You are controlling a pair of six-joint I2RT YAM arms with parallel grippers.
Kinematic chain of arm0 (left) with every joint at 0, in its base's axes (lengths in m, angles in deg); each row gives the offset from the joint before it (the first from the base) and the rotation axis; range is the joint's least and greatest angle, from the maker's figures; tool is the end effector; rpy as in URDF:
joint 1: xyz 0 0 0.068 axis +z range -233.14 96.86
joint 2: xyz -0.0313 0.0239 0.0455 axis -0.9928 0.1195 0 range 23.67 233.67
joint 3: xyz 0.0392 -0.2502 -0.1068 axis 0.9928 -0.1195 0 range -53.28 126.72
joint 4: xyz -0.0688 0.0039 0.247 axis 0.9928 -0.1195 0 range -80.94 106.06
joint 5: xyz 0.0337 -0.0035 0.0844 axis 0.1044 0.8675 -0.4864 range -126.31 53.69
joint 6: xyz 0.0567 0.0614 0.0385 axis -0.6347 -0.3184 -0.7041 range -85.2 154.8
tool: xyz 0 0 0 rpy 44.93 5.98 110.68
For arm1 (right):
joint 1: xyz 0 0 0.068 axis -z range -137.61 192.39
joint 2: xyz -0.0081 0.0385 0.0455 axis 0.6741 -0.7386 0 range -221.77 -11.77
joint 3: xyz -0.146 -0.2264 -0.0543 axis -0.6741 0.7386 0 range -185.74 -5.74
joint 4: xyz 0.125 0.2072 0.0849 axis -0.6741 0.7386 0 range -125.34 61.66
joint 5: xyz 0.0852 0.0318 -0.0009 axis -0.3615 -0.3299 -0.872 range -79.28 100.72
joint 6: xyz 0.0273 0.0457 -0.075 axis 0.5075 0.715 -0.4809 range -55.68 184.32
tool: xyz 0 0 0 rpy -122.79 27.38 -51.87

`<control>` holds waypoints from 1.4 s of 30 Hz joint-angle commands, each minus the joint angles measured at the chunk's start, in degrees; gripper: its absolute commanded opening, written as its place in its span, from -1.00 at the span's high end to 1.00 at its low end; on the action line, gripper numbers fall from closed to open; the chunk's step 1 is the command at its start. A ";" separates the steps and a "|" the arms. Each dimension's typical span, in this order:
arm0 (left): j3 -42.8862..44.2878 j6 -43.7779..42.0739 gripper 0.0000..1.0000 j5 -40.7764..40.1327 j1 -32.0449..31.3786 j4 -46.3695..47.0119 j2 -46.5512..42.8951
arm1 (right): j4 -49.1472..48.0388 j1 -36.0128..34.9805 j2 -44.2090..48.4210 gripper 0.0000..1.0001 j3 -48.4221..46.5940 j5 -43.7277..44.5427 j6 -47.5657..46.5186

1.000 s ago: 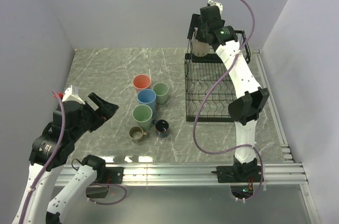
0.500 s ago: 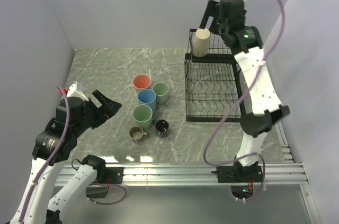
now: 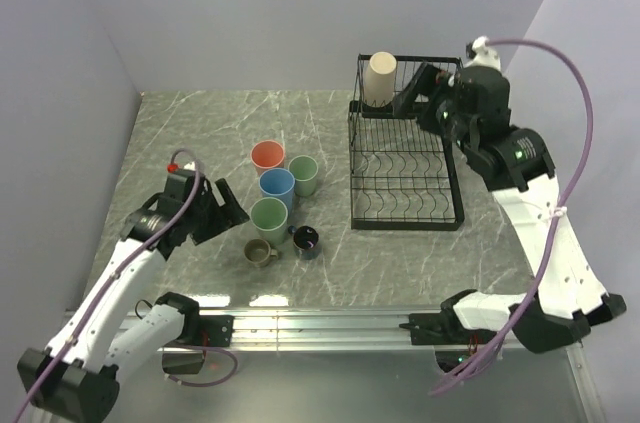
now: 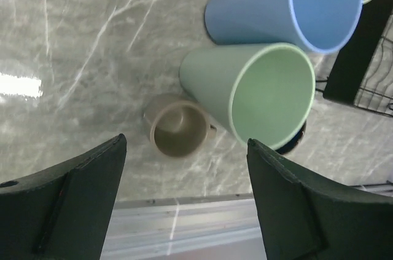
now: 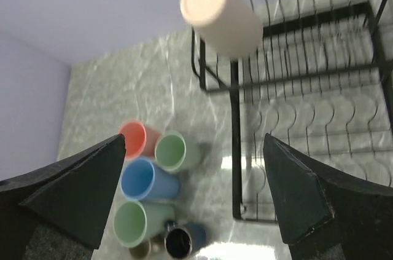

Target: Load the cups into the dish rack

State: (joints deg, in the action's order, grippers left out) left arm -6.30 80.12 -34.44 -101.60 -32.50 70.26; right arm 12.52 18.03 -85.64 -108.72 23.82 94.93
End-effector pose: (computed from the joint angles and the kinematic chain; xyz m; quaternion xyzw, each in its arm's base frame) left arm 0.1707 -0.0599 0.2519 -0.2113 0.9098 -0.2015 0.2950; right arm 0.2560 0.0952 0.4885 0.1104 0.8027 0.1848 0.5562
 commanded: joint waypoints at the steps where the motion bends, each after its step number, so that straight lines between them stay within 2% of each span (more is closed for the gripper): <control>1: 0.65 -4.61 -0.70 1.03 0.18 7.32 3.50 | 0.57 -0.34 5.74 -0.99 7.34 -0.36 3.22; 6: 2.23 -6.73 -0.72 0.94 0.09 10.32 9.30 | 2.15 -0.60 12.94 -0.99 14.90 1.30 4.37; 12: 1.36 -7.70 -0.65 1.38 0.09 12.86 13.61 | 5.40 -0.43 16.64 -0.99 17.90 3.59 4.90; 19: -1.10 -8.05 -0.12 2.44 -1.49 16.65 17.66 | 7.25 -0.43 18.05 -0.99 18.87 5.09 4.72; 24: -1.63 -7.62 0.02 2.79 -3.16 18.50 20.73 | 7.51 -0.51 18.23 -0.99 19.57 4.83 4.81; 26: -1.63 -7.44 0.22 2.35 -3.69 18.59 21.52 | 7.69 -0.43 18.14 -0.99 19.48 4.74 4.81; 27: -1.46 -7.53 0.53 1.83 -3.69 18.50 21.61 | 7.87 -0.34 17.97 -0.99 19.22 4.83 4.64; 29: -0.41 -8.05 0.73 0.60 -3.60 16.93 21.09 | 8.04 -0.51 17.97 -0.99 18.52 4.74 4.28; 30: 0.30 -8.92 0.99 -0.45 -3.43 16.04 20.65 | 8.22 -0.51 17.88 -0.99 18.26 4.91 4.19; 36: 8.47 -13.32 0.99 0.23 3.59 8.41 13.63 | 8.13 -0.43 17.70 -0.99 15.79 3.34 3.32; 39: 13.65 -12.81 0.99 -0.64 4.13 4.36 11.78 | 5.68 -0.34 18.40 -0.99 15.96 -2.71 3.40; 42: 15.07 -9.30 0.99 2.34 4.83 4.87 7.92 | -1.08 -0.43 20.16 -0.99 18.60 -14.39 5.07</control>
State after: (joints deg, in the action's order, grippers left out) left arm 5.70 68.95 -34.66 -97.18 -26.16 82.13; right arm 18.60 17.77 -67.45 -90.66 19.78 99.13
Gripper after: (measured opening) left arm 0.100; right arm 0.996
